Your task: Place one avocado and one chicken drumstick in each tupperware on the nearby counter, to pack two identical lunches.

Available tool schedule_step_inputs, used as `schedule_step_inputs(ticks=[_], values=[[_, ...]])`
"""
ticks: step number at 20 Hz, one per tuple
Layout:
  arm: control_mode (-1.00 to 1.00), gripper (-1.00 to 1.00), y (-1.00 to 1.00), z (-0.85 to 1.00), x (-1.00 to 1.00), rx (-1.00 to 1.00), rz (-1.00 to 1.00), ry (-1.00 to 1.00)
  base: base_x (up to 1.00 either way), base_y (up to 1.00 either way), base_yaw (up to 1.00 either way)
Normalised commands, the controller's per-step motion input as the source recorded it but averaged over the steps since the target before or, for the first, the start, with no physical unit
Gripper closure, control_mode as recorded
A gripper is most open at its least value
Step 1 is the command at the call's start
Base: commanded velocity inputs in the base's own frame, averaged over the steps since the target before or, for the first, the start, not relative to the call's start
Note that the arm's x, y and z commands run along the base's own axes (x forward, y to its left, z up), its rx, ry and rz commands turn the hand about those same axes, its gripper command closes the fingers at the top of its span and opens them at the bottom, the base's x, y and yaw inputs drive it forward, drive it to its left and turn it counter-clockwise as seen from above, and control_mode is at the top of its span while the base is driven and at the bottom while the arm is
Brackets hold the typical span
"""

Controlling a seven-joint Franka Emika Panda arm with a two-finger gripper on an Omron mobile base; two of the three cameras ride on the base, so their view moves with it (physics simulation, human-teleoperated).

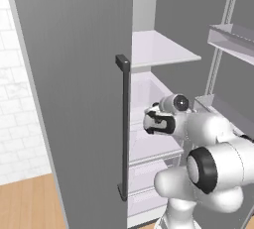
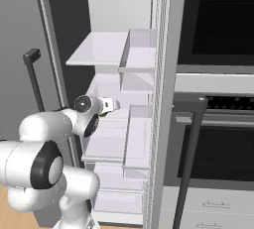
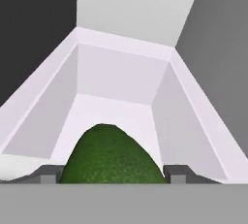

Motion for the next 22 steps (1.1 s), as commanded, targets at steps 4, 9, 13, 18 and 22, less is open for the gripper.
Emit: schedule_step_inputs(ticks=[4, 9, 13, 18, 22], values=[[-1.00, 1.00, 0.03, 1.00, -0.64, 0.02, -0.07, 0.05, 0.00, 0.00, 0.00], [-1.00, 1.00, 0.03, 1.00, -0.76, 0.01, -0.10, 0.12, 0.00, 0.00, 0.00], [-1.00, 1.00, 0.00, 0.74, -0.86, 0.18, -0.03, 0.16, 0.00, 0.00, 0.00], [-1.00, 1.00, 0.01, 0.43, -0.99, 0.23, -0.05, 0.13, 0.00, 0.00, 0.00], [-1.00, 1.00, 0.12, 0.06, -1.00, 0.06, -0.11, 0.12, 0.00, 0.00, 0.00]])
